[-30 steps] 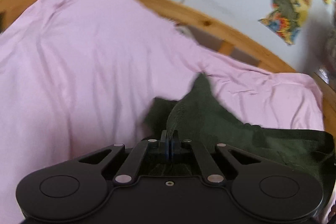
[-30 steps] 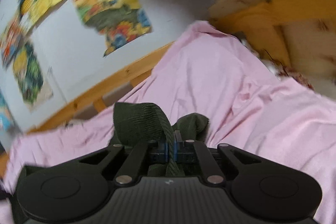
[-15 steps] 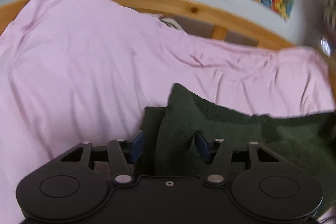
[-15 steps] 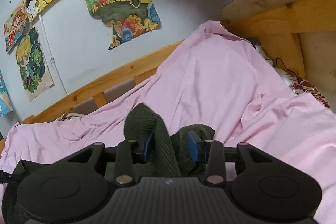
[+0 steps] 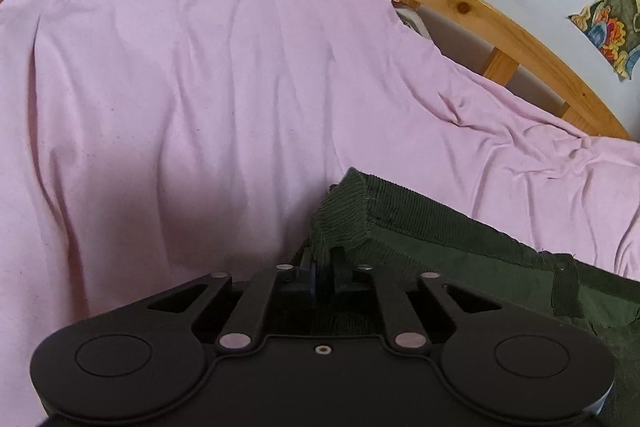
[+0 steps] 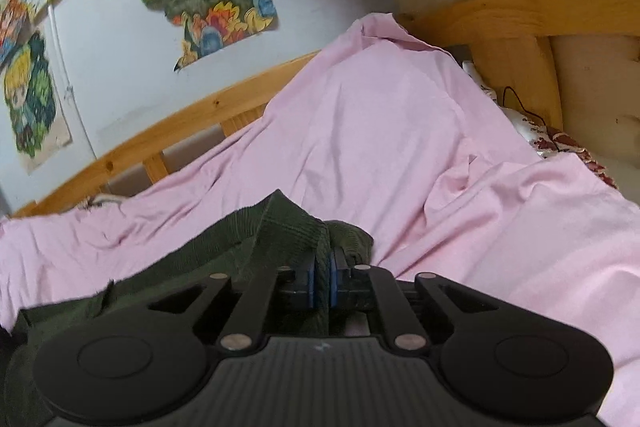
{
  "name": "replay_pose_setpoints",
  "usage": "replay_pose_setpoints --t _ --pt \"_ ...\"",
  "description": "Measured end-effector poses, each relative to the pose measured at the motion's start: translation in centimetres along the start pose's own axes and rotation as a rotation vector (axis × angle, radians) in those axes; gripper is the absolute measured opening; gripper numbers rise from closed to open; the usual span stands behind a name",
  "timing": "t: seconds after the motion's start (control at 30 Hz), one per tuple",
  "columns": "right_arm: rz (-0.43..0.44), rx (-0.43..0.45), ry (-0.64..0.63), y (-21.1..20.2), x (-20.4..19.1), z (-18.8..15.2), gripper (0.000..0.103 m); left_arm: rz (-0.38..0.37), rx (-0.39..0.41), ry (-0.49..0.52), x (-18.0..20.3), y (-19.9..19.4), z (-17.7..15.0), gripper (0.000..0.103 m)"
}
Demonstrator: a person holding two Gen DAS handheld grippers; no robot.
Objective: Fold large clothes
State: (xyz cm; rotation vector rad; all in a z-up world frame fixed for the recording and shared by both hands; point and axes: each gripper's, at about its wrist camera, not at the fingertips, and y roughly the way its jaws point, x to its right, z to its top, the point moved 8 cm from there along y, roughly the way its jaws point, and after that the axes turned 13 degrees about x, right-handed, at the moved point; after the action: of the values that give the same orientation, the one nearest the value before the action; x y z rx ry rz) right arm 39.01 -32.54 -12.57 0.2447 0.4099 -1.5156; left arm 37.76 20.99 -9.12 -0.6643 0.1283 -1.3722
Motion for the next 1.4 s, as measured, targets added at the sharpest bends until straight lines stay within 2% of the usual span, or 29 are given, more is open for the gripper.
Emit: replay_pose_setpoints --t 0.03,0.07,0.1,0.13,0.17,0.2,0.23,0.27,0.3,0.37,0.43,0.5,0.6,0.73,0.87,1.03,1.13,1.23,1.3,1.4 --pt "0.004 0.001 -0.001 -0.2 0.0 0.1 0.011 -0.001 0.0 -0.008 -0.3 -0.2 0.2 0.03" --pt "0.007 0.004 -0.002 -0.4 -0.1 0.2 0.016 0.01 0.008 -0.001 -0.5 -0.7 0.3 0.039" --pt "0.007 0.007 -0.007 -0.6 -0.2 0.3 0.026 0.026 0.019 0.018 -0.6 -1.3 0.4 0.052" --pt "0.003 0.014 -0.019 -0.9 -0.4 0.5 0.032 0.041 0.036 0.063 -0.5 -2.2 0.4 0.058" --pt "0.006 0.021 -0.031 -1.2 -0.7 0.7 0.044 0.047 0.045 0.11 -0.2 -3.1 0.4 0.06" --pt "0.009 0.028 -0.046 -1.5 -1.1 0.9 0.058 0.041 0.054 0.162 0.5 -4.3 0.2 0.071" --pt "0.009 0.039 -0.075 -1.8 -1.6 1.0 0.066 0.033 0.068 0.204 1.1 -5.3 0.0 0.084" --pt "-0.002 0.053 -0.108 -2.2 -2.1 1.2 0.08 0.031 0.089 0.236 1.7 -6.5 -0.3 0.09" --pt "-0.013 0.071 -0.138 -2.6 -2.6 1.4 0.087 0.033 0.113 0.267 2.1 -7.9 -0.5 0.097" --pt "-0.018 0.106 -0.18 -3.4 -3.8 1.8 0.094 0.019 0.166 0.305 3.3 -10.8 -1.2 0.1" --pt "-0.036 0.133 -0.221 -4.4 -5.2 1.9 0.103 0.006 0.18 0.293 4.0 -13.2 -2.3 0.102" --pt "-0.039 0.153 -0.279 -5.3 -6.9 1.6 0.103 -0.021 0.152 0.263 4.4 -14.9 -3.8 0.102" --pt "-0.017 0.142 -0.342 -6.4 -10.0 0.2 0.103 -0.091 0.057 0.138 4.8 -16.0 -6.5 0.102" --pt "0.096 0.068 -0.362 -6.6 -14.2 -2.6 0.103 -0.166 -0.073 -0.081 4.7 -15.4 -9.8 0.102" --pt "0.14 0.033 -0.398 -5.0 -18.0 -4.2 0.103 -0.148 -0.145 -0.186 4.1 -13.5 -11.8 0.102" --pt "0.124 -0.045 -0.414 -3.9 -19.4 -6.3 0.103 -0.178 -0.111 -0.2 3.6 -12.7 -11.9 0.102" --pt "0.105 -0.099 -0.415 -4.6 -18.2 -7.9 0.103 -0.145 -0.09 -0.226 2.4 -11.5 -11.6 0.102" --pt "0.073 -0.138 -0.392 -6.9 -16.8 -8.0 0.103 -0.128 -0.09 -0.301 0.8 -10.3 -11.4 0.102" --pt "0.02 -0.158 -0.336 -9.3 -15.6 -7.0 0.103 -0.127 -0.079 -0.345 0.3 -9.9 -11.0 0.102" --pt "-0.061 -0.207 -0.13 -12.4 -13.1 -6.0 0.103 -0.113 -0.079 -0.362 0.2 -9.4 -10.7 0.102"
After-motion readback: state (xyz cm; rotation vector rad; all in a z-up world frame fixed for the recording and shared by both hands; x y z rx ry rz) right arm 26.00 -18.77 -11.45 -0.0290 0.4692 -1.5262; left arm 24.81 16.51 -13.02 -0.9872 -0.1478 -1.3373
